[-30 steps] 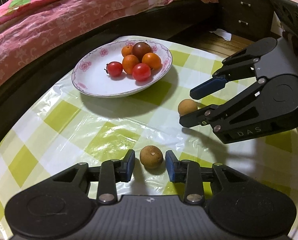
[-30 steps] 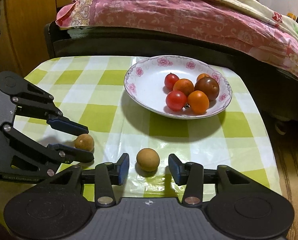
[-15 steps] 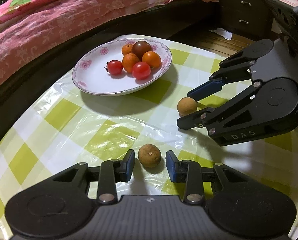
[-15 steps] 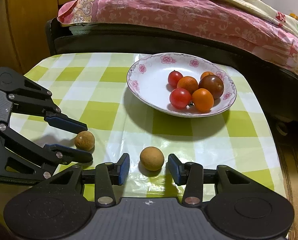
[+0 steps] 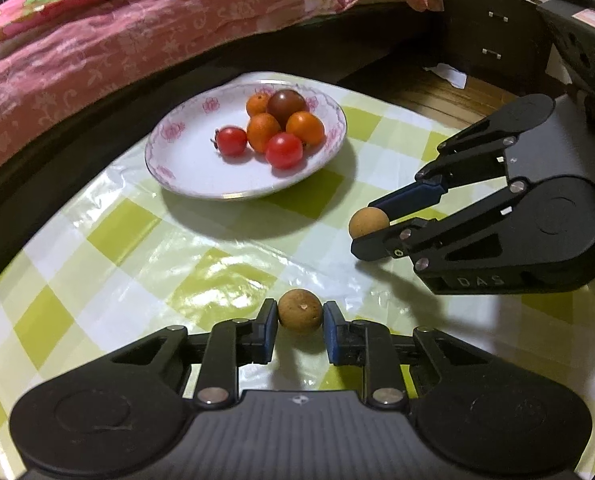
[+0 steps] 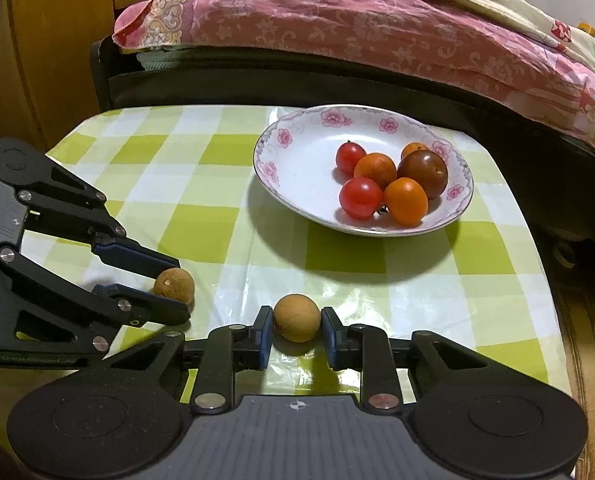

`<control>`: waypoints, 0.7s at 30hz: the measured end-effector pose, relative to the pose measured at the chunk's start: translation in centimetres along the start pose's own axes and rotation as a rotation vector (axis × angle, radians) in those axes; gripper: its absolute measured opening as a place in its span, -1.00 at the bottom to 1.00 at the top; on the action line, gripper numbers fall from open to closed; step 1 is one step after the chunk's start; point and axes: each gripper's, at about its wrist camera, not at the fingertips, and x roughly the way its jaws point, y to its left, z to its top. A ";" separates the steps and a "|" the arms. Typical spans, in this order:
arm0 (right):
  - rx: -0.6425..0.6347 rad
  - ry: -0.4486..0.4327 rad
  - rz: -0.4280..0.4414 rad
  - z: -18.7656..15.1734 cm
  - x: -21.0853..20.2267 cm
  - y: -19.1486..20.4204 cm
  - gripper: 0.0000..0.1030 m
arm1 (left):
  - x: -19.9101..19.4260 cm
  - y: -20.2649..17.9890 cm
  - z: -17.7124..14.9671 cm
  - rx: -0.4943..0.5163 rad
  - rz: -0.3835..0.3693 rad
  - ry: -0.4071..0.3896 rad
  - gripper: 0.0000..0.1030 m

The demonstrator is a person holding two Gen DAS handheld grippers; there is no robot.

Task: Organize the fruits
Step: 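Carry both brown fruits in both grippers over the white bowl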

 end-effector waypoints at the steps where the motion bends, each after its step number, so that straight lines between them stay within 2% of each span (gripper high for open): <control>1: 0.001 -0.007 0.001 0.1 -0.2 0.0 -0.58 | -0.1 0.1 0.2 -0.005 0.002 -0.007 -0.37; 14: 0.054 -0.122 -0.034 3.6 -1.7 -1.3 -0.58 | -0.2 1.8 5.1 -0.039 0.076 -0.128 -0.37; 21: 0.085 -0.132 -0.068 4.9 -0.6 -2.5 -0.58 | 1.4 2.8 6.1 -0.070 0.092 -0.135 -0.37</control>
